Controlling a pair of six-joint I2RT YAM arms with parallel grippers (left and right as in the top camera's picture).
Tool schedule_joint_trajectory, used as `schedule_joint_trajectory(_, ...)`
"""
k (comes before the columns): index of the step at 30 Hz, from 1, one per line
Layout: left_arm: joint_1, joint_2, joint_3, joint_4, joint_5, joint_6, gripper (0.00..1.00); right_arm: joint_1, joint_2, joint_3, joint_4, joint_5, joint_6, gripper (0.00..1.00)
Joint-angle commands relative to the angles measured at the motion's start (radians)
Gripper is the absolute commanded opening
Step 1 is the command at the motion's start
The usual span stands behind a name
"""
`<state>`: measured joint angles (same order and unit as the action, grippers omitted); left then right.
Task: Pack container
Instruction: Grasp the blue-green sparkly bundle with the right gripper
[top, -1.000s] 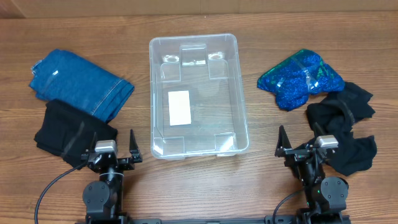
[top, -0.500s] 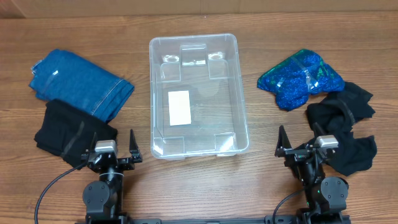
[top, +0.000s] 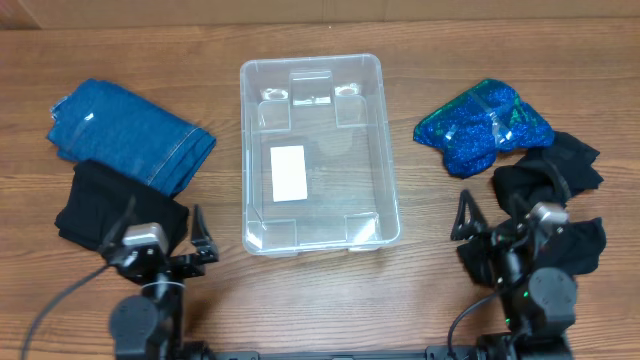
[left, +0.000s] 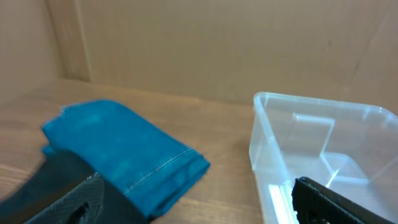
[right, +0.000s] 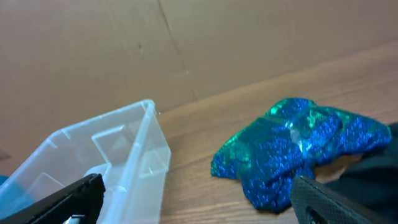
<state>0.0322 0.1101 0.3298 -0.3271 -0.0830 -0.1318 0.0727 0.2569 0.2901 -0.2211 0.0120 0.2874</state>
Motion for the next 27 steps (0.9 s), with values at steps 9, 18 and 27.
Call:
schedule_joint_trajectory(9,-0.005,0.655,0.702,-0.435,-0.048,-0.064,1.0,0.0,0.85,0.932,-0.563,0.008,-0.033,1.0)
schedule_joint_trajectory(18,-0.005,0.878,0.875,-0.638,0.024,-0.063,1.0,-0.134,1.295,1.275,-0.701,-0.143,-0.031,1.0)
schedule_joint_trajectory(27,-0.005,0.891,0.875,-0.64,0.023,-0.063,1.0,-0.304,1.567,1.273,-0.739,-0.238,-0.022,1.0)
